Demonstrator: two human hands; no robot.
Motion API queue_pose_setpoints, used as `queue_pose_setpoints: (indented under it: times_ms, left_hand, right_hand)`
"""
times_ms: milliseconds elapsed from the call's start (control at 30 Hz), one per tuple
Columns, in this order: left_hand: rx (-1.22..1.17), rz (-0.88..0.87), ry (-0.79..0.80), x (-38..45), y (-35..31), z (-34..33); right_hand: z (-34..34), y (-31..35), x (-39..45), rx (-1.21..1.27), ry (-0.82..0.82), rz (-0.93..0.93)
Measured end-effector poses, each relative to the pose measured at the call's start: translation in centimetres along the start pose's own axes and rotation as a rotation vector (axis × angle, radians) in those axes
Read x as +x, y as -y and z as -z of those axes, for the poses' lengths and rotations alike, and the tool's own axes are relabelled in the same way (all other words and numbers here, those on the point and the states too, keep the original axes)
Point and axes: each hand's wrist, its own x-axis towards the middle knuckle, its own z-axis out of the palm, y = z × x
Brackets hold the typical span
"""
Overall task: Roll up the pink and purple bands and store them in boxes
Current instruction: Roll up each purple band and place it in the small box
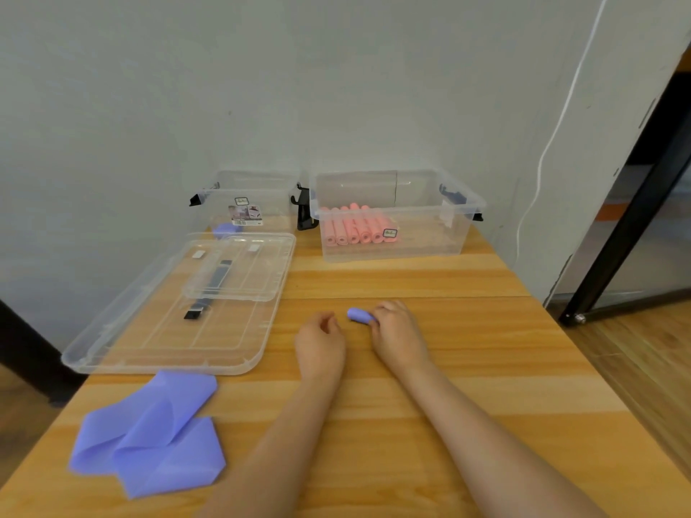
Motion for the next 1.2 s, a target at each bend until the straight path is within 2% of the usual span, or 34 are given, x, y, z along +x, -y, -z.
queue_pose_setpoints:
  times_ms: [100,133,200,333,500,667,767,867,1000,1200]
  left_hand:
    - [-0.519,0.472,0.215,-1.0,-2.3,0.1]
    - [-0.595,0.553,0.273,-1.3,-2.8,0.0]
    - [-0.618,0.579,0.316,-1.6,-3.1,-0.4]
    - [-0.602,0.51,0.28,-1.6,-2.7,-1.3]
    - [-0.752,0.406,0.299,-2.5,-2.1,-1.0]
    - [-0.412,0.061,0.324,-2.7,-1.5,1.6]
    - [-0.294,-0.008,0.39,-2.6,-0.7,2.8]
    - [-0.373,0.035,0.44,-2.3,-0.6,3.1]
    - [-0.539,0.067,0.511,0.1,-1.9,3.0]
    - [-0.674,-0.125,0.332,7.6,-5.4,2.0]
  right_hand:
    - [0.5,0.2,-0.1,0.072,0.016,-0.053]
    - [0.5,0.2,-0.2,0.095,0.006,-0.082]
    - [0.6,0.5,-0.7,0.124,-0.017,-0.115]
    - [1.3,1.3,-2.4,0.25,-0.082,-0.114]
    - [2.2,1.7,-4.0,0.439,-0.081,-0.121]
    - [3.3,1.6,-4.2,0.585,-0.097,-0.181]
    - [3.5,2.0,-4.3,0.64,-0.021,-0.207]
    - [3.4,2.7,-4.2,0.742,0.064,-0.251]
    - [4.1,3.6,-1.8,0.856,0.05,-0.244]
    - [2.8,3.9,6.4,0.821,-0.212,-0.18]
